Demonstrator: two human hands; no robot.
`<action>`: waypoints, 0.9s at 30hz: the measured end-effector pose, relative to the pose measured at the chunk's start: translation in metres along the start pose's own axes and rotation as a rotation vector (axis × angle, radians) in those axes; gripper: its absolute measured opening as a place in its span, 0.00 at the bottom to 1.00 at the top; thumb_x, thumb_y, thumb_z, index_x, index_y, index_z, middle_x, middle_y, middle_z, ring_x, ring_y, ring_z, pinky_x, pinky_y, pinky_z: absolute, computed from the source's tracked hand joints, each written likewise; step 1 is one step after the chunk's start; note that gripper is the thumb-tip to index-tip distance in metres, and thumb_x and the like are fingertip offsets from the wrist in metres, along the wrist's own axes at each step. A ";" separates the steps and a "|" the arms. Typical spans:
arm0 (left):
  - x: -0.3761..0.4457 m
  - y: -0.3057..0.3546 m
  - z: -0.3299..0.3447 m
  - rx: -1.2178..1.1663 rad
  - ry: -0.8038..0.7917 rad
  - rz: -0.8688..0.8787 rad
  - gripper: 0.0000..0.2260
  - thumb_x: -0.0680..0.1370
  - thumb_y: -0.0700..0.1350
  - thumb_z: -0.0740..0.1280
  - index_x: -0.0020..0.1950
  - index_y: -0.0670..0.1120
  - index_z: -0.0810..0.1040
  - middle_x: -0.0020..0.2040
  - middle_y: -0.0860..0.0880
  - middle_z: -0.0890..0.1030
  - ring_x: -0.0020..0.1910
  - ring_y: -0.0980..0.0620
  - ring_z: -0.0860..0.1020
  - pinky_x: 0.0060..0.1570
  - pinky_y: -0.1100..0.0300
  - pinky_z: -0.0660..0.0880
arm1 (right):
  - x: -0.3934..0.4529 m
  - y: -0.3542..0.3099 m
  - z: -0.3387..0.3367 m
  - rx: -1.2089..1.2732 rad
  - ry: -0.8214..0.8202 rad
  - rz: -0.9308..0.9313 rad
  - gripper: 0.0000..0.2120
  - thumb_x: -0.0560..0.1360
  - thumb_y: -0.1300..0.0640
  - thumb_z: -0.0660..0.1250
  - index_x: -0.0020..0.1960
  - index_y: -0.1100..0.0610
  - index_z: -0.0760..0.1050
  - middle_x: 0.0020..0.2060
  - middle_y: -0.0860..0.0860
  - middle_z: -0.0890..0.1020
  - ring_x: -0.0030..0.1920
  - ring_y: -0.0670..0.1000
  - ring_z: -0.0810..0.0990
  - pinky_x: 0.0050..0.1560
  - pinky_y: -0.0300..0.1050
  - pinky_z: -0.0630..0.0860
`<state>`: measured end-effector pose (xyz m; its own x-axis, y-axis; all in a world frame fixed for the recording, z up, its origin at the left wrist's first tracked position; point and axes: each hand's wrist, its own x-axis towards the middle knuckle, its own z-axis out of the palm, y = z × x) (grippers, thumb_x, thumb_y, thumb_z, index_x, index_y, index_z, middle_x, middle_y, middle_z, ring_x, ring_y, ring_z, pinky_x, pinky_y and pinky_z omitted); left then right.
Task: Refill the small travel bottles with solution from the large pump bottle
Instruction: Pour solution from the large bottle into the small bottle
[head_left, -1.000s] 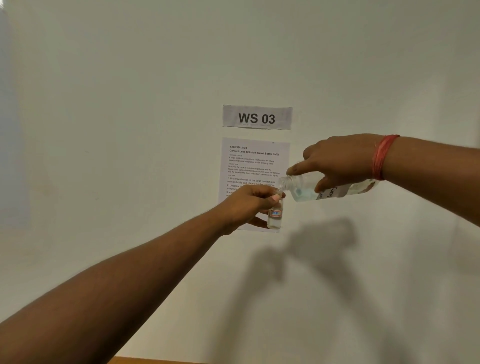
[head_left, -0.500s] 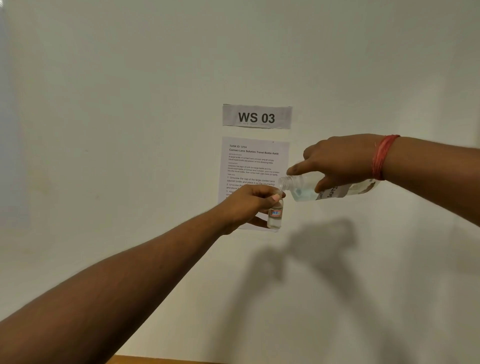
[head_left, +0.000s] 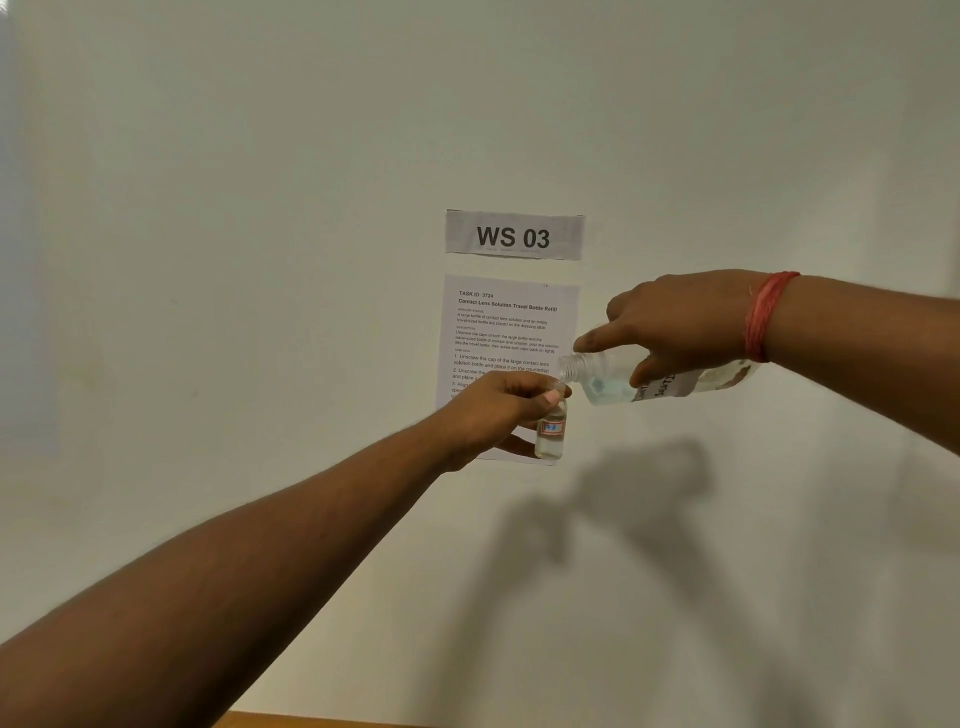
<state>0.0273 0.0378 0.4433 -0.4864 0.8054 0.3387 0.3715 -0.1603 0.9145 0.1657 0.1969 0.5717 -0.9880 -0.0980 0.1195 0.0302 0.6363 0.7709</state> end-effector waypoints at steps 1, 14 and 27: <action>0.000 0.000 0.000 -0.002 0.001 0.000 0.07 0.83 0.44 0.66 0.57 0.51 0.83 0.61 0.46 0.84 0.58 0.48 0.83 0.42 0.57 0.83 | 0.000 0.000 0.000 0.002 0.000 -0.001 0.34 0.77 0.42 0.66 0.77 0.39 0.53 0.55 0.49 0.75 0.44 0.47 0.68 0.44 0.40 0.66; 0.000 -0.002 -0.002 0.009 0.009 -0.003 0.09 0.83 0.45 0.66 0.60 0.48 0.83 0.62 0.47 0.83 0.59 0.47 0.83 0.47 0.53 0.85 | 0.002 -0.002 -0.001 -0.001 -0.001 -0.003 0.34 0.76 0.41 0.66 0.77 0.38 0.54 0.56 0.48 0.75 0.45 0.47 0.68 0.44 0.40 0.66; -0.001 -0.002 -0.003 0.014 0.007 -0.012 0.12 0.83 0.45 0.66 0.65 0.45 0.81 0.61 0.46 0.84 0.59 0.47 0.83 0.42 0.58 0.83 | 0.005 0.000 0.002 0.009 -0.003 -0.014 0.34 0.76 0.41 0.65 0.77 0.38 0.54 0.56 0.48 0.75 0.45 0.46 0.68 0.44 0.40 0.66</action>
<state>0.0244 0.0355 0.4419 -0.4962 0.8032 0.3297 0.3769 -0.1428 0.9152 0.1605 0.1976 0.5709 -0.9887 -0.1052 0.1068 0.0146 0.6418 0.7667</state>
